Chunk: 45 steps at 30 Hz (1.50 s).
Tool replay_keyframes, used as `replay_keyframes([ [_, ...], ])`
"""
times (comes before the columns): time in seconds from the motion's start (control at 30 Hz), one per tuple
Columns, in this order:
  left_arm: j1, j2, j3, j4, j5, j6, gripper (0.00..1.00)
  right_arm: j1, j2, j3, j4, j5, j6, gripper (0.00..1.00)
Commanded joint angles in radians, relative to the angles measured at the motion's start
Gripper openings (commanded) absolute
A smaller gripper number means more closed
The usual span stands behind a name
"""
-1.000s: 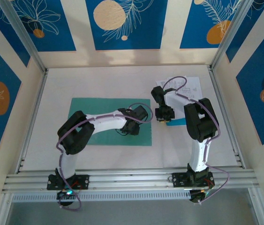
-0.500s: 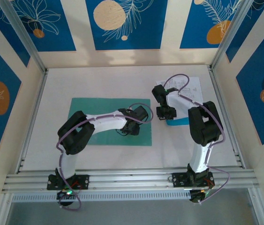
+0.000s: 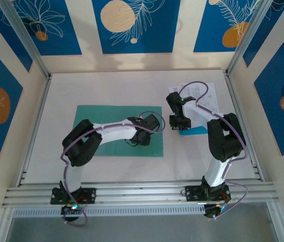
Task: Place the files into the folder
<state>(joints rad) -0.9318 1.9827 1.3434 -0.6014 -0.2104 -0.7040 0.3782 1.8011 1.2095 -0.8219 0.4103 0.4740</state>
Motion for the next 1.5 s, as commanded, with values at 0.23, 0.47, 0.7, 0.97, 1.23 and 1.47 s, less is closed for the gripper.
replay_keyframes([
  [0.23, -0.015, 0.022, -0.004, -0.005, 0.011, 0.001, 0.33, -0.002, 0.088, 0.023, -0.007, 0.027, -0.055, 0.27],
  [0.47, -0.016, 0.021, -0.007, -0.008, 0.01, 0.001, 0.33, 0.0, 0.11, 0.031, -0.013, 0.053, -0.056, 0.21],
  [0.7, -0.017, 0.019, -0.007, -0.009, 0.008, 0.003, 0.33, 0.014, 0.112, 0.032, -0.007, 0.071, -0.059, 0.09],
  [0.97, -0.018, 0.006, -0.016, -0.012, -0.001, -0.002, 0.32, 0.08, 0.075, 0.033, -0.011, 0.089, -0.058, 0.0],
  [1.23, -0.019, -0.17, -0.108, 0.012, -0.039, -0.08, 0.51, 0.212, 0.064, 0.051, -0.025, 0.087, -0.063, 0.0],
  [1.47, 0.033, -0.331, -0.257, -0.011, -0.077, -0.152, 0.52, 0.323, 0.044, 0.068, -0.058, 0.075, 0.002, 0.0],
])
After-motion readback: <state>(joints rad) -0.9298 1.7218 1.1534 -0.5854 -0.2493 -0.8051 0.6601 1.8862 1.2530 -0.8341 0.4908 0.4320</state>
